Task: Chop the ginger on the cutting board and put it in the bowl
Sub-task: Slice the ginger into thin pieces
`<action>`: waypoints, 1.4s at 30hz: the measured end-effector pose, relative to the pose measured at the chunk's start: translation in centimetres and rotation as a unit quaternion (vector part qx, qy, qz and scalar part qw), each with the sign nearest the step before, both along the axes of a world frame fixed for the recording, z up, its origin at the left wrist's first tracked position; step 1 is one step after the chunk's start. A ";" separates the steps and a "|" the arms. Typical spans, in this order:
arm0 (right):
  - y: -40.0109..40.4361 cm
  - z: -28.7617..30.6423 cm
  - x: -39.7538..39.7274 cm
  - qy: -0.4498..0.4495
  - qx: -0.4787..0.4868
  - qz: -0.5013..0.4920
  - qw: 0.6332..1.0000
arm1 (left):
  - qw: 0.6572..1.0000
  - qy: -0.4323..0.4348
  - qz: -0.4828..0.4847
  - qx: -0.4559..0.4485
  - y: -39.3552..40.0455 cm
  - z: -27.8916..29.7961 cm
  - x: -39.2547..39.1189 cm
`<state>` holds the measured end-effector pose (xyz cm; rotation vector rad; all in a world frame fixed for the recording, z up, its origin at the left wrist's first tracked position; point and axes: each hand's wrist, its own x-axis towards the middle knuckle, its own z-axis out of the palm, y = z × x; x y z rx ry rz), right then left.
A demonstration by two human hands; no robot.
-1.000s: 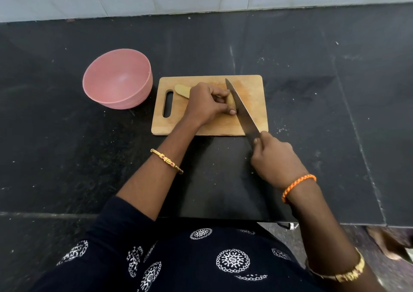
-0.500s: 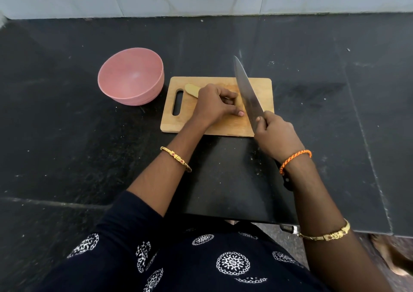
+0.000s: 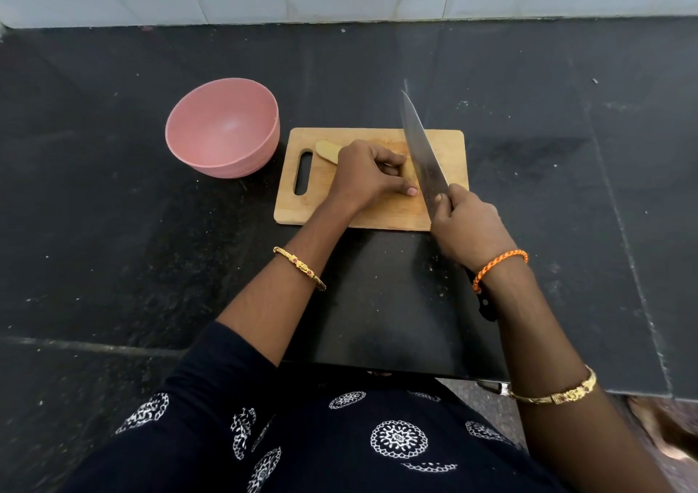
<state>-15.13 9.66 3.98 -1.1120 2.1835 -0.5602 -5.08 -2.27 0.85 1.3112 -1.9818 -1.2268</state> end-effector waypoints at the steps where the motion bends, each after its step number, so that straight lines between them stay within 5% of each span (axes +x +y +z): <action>1: 0.0 0.0 0.0 0.000 -0.001 0.000 1.000 | 1.000 0.001 0.000 0.001 0.0 0.0 0.0; 22: -0.8 0.8 1.8 0.077 0.026 0.013 0.997 | 0.998 -0.018 -0.056 -0.027 -0.8 -0.3 0.3; 42: 3.6 0.2 2.5 0.040 0.093 0.027 0.994 | 0.998 -0.010 -0.040 -0.049 -0.1 -0.5 0.3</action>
